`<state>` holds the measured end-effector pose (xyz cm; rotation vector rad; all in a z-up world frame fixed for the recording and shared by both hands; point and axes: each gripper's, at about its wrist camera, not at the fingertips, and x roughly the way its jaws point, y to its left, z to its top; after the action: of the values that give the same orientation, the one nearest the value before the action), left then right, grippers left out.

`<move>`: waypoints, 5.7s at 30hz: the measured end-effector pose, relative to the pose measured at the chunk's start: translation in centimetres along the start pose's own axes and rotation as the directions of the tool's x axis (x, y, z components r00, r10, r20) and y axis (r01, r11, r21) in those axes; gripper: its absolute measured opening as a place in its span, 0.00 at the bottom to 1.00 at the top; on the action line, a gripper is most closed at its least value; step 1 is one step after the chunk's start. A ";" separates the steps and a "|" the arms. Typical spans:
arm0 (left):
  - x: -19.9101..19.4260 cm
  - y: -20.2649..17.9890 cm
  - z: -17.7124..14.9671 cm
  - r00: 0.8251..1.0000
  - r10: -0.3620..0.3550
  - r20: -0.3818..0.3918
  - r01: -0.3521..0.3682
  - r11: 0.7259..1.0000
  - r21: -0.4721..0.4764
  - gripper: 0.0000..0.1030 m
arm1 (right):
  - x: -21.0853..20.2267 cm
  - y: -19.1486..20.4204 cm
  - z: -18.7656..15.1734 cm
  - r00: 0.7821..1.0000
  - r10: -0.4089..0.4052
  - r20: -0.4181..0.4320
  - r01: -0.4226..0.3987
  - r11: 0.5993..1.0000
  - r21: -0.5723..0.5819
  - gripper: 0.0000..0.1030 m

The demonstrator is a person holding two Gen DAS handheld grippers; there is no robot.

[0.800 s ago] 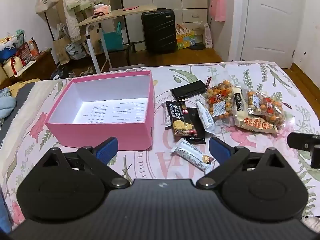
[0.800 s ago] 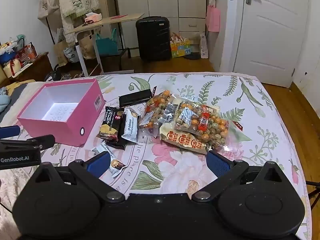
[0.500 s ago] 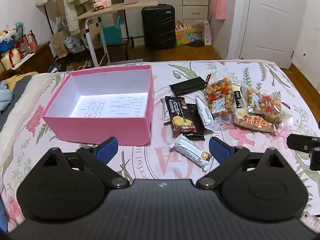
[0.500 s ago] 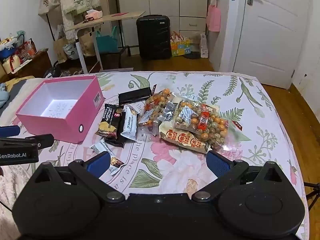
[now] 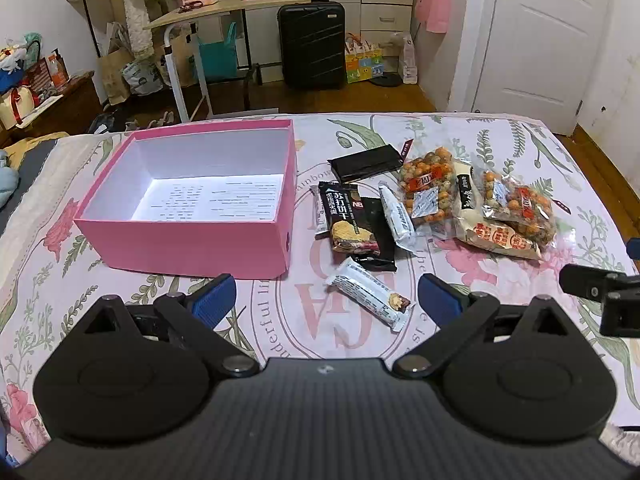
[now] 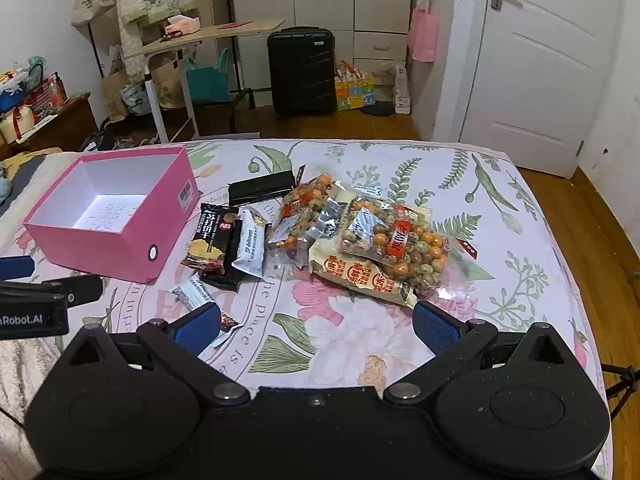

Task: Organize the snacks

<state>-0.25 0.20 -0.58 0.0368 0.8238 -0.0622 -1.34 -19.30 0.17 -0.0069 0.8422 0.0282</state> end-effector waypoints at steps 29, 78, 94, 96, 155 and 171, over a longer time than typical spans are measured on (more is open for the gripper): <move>-0.1 -0.4 -0.1 1.000 -0.015 -0.012 0.015 1.000 -0.013 0.96 | 0.5 0.2 -0.2 1.000 -0.014 -0.022 0.013 1.000 -0.020 1.00; 6.5 0.7 5.0 0.998 -0.035 -0.055 0.032 0.998 -0.057 0.90 | 8.0 1.7 10.0 0.948 0.313 -0.058 -0.318 0.923 -0.216 0.87; 17.1 -0.6 0.6 0.975 0.013 -0.220 -0.064 0.971 -0.229 0.78 | 20.7 1.0 8.1 0.869 0.453 -0.201 -0.444 0.892 0.089 0.62; 17.8 -0.4 -0.1 0.972 -0.005 -0.234 -0.053 0.969 -0.240 0.78 | 21.7 1.2 7.7 0.870 0.445 -0.211 -0.436 0.895 0.092 0.60; 11.9 8.7 2.7 0.946 -0.216 -0.242 0.156 0.957 -0.244 0.26 | 12.7 9.1 7.7 0.812 0.454 -0.367 -0.523 0.845 -0.111 0.28; 8.7 16.0 8.5 0.971 -0.227 -0.071 0.199 0.940 -0.276 0.26 | 13.2 14.9 13.1 0.801 0.541 -0.257 -0.593 0.774 -0.220 0.29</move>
<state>12.97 15.32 -1.12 -0.3077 0.9307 -0.1545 16.79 -3.93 -0.87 -0.0307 0.9906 0.7433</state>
